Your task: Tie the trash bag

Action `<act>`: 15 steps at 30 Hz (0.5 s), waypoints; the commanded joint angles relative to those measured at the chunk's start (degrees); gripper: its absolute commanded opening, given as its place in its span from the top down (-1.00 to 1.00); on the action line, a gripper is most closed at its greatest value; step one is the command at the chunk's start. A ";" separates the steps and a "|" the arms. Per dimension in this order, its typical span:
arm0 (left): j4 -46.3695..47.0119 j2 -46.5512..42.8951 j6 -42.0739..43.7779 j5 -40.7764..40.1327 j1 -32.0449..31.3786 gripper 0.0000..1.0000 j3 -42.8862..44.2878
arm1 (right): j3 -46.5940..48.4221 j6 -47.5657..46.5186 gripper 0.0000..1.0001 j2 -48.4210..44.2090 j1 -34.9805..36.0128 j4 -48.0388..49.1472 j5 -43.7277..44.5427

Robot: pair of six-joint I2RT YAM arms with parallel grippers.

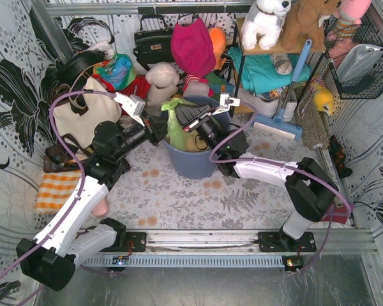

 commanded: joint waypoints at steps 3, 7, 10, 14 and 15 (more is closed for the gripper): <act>-0.02 -2.99 0.87 -8.29 -0.15 0.76 -1.38 | -0.31 3.95 1.00 -0.17 0.25 8.34 -1.73; 0.82 -5.36 -0.49 -13.87 -0.12 0.74 -1.82 | -1.41 4.17 1.00 -0.59 0.25 9.18 -1.51; 2.85 -6.81 -3.05 -18.26 -0.10 0.64 -2.25 | -1.60 4.05 1.00 -0.53 0.26 9.13 -1.66; 5.51 -6.53 -6.21 -19.05 0.51 0.47 -1.48 | -1.57 4.04 1.00 -0.46 0.26 9.19 -1.76; 6.43 -5.93 -7.26 -17.22 0.97 0.44 -1.19 | -1.67 4.04 1.00 -0.43 0.25 9.19 -1.76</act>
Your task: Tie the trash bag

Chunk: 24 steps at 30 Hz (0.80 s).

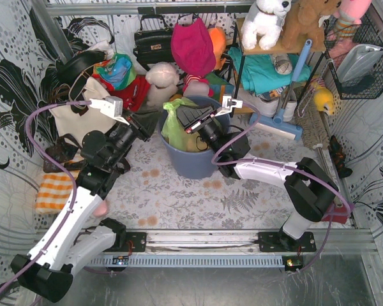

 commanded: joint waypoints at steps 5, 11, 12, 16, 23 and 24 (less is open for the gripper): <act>12.66 3.45 -8.78 5.99 2.83 0.42 0.77 | -0.47 1.28 1.00 -0.56 0.23 4.51 -0.90; 18.82 4.00 -11.97 10.75 3.65 0.38 -0.63 | -0.87 0.96 1.00 -1.09 0.24 4.51 -0.98; 19.93 4.03 -12.56 11.39 3.72 0.38 -0.91 | -0.91 0.96 1.00 -1.13 0.23 4.49 -0.99; 22.96 3.85 -14.23 13.31 4.09 0.38 -1.80 | -1.16 0.91 1.00 -1.13 0.23 4.67 -0.98; 19.64 4.51 -13.99 6.66 4.49 0.46 -1.43 | -1.60 0.78 1.00 -1.55 0.23 4.95 -0.99; 19.29 4.56 -13.99 6.00 4.69 0.47 -1.47 | -1.61 0.77 1.00 -1.59 0.23 5.03 -0.99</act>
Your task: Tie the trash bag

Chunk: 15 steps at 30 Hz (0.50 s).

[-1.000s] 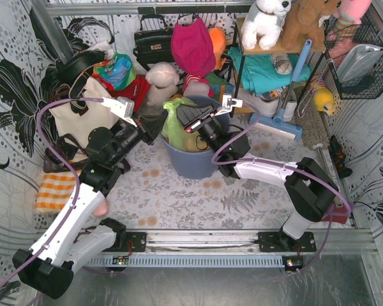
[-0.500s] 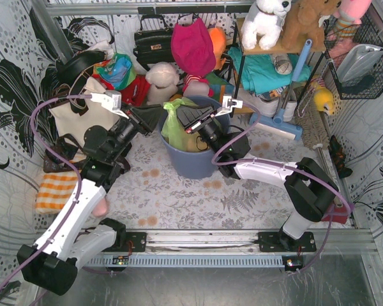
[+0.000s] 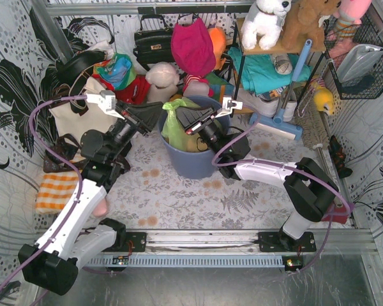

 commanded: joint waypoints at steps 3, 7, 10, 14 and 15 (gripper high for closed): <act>0.88 0.30 -0.93 -4.00 1.28 0.48 -0.22 | -0.44 0.69 1.00 -1.66 0.25 4.46 -0.96; 1.22 0.33 -1.48 -3.00 1.39 0.48 -0.86 | 0.34 0.63 1.00 -1.12 0.25 4.52 -1.05; 1.05 0.52 -1.54 -2.45 1.47 0.48 -1.37 | 1.19 0.80 1.00 -0.56 0.25 4.77 -1.20; 1.86 0.60 -2.07 -1.88 1.57 0.51 -2.23 | 1.96 1.12 1.00 -0.08 0.25 4.58 -1.66; 1.91 0.84 -2.21 -1.75 1.57 0.51 -2.22 | 2.05 1.12 1.00 -0.01 0.25 4.57 -1.67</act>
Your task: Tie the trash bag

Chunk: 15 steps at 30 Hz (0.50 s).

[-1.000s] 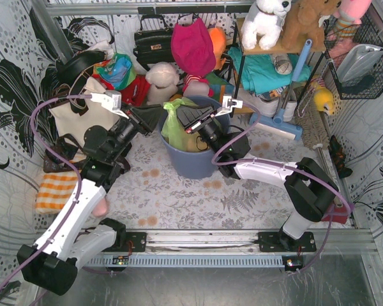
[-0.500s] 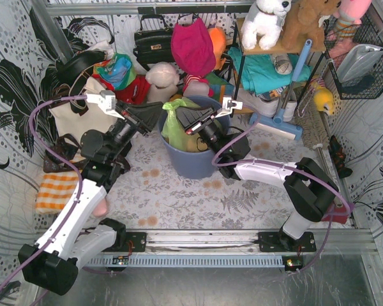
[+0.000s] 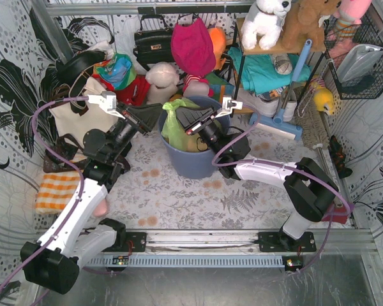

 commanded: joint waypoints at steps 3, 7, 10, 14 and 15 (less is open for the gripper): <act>3.28 1.04 -1.22 1.56 0.49 0.52 -0.67 | 2.11 1.13 1.00 -0.07 0.27 4.21 -1.51; 4.68 2.16 -2.17 2.28 0.49 0.52 -0.76 | 2.11 1.17 1.00 -0.06 0.27 4.21 -1.60; 5.81 3.18 -2.77 2.70 0.49 0.52 -0.53 | 2.16 1.35 1.00 0.10 0.22 4.35 -1.63; 7.64 4.36 -3.70 3.50 0.49 0.52 -0.55 | 2.37 1.67 1.00 0.21 0.33 4.61 -1.80; 8.31 4.58 -4.05 3.77 0.49 0.51 -0.70 | 2.45 1.68 1.00 0.23 0.27 4.58 -1.89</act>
